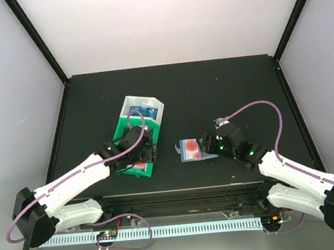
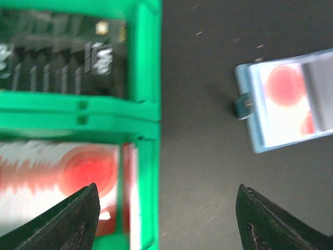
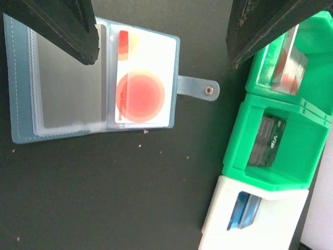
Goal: Put the credit cards into the card holder
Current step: Insert the credit card into the card holder, then pick up the credit card from the storage box.
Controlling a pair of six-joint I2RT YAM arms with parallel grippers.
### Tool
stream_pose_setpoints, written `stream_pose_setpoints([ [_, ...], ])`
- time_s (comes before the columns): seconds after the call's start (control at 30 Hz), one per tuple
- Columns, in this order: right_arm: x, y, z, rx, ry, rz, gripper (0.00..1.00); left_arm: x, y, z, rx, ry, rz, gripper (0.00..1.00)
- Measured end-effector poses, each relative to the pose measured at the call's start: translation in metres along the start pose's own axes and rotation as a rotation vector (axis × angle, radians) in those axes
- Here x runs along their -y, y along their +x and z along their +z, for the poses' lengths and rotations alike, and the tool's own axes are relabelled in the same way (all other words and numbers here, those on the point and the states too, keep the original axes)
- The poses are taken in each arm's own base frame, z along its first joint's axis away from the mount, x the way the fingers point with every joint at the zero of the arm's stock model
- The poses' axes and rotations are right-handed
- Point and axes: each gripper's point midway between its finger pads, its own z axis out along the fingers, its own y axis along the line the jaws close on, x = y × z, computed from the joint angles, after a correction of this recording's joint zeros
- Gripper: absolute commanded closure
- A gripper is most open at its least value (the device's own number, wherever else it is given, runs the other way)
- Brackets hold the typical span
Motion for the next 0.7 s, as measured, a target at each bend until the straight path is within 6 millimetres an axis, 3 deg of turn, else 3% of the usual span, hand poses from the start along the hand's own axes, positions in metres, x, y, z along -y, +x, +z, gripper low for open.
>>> stream_pose_setpoints([
  [0.13,0.004,0.010,0.003,-0.036,-0.002,0.006,0.31,-0.030,0.020,0.008,-0.066,-0.085,-0.051,0.28],
  [0.27,0.003,0.012,0.003,-0.045,-0.005,0.006,0.31,-0.045,0.043,0.025,-0.166,-0.114,-0.080,0.35],
  [0.43,0.006,0.014,0.004,-0.049,-0.002,0.007,0.31,-0.042,0.058,0.041,-0.251,-0.092,-0.084,0.45],
  [0.7,0.015,0.024,0.008,-0.074,0.024,0.009,0.31,-0.033,0.064,0.056,-0.307,-0.043,-0.057,0.51],
])
